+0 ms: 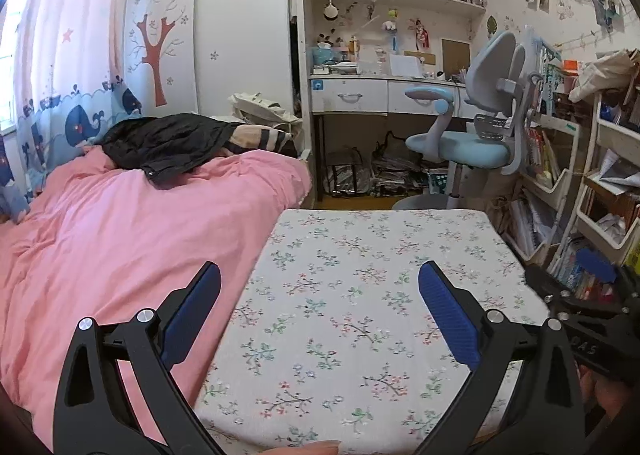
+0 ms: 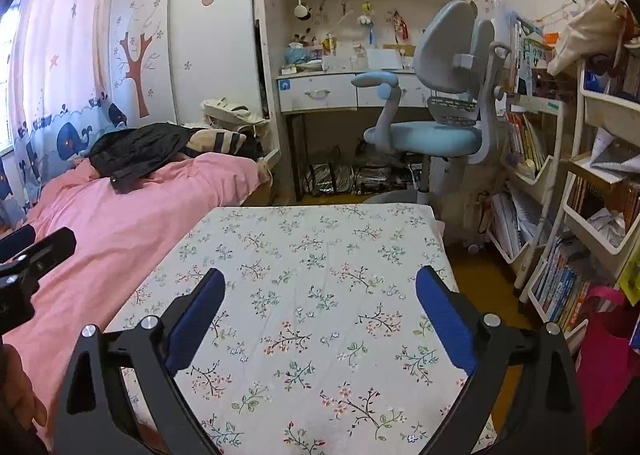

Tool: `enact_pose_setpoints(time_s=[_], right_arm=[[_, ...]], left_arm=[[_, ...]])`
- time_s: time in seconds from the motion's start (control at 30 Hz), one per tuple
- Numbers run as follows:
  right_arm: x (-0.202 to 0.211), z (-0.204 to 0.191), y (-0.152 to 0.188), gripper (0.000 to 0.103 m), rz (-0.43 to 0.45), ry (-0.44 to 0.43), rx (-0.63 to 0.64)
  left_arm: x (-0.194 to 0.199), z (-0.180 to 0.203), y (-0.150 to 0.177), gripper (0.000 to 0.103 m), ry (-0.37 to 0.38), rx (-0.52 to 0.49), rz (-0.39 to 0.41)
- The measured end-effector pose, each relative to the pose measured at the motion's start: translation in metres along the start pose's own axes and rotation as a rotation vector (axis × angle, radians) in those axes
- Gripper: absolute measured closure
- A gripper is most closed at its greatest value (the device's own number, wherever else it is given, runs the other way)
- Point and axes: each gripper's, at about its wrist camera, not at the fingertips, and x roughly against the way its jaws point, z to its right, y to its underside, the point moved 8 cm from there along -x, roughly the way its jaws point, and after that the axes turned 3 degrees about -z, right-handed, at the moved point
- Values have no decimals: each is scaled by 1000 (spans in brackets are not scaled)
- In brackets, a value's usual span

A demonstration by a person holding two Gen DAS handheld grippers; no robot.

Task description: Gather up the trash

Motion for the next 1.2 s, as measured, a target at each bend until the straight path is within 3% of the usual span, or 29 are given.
enact_pose_setpoints(time_s=[0.17,0.33,1.2], right_arm=[[3,-1,-1,8,4,4,6],[4,0,-1,8,-7,5,9],[-4,6,4,8,-51,20,10]], left_arm=[[2,-7,-1,7,-11,28,12],[5,-3,-2,7,-20,-9,31],[10,13,-3,7,16,-22,46]])
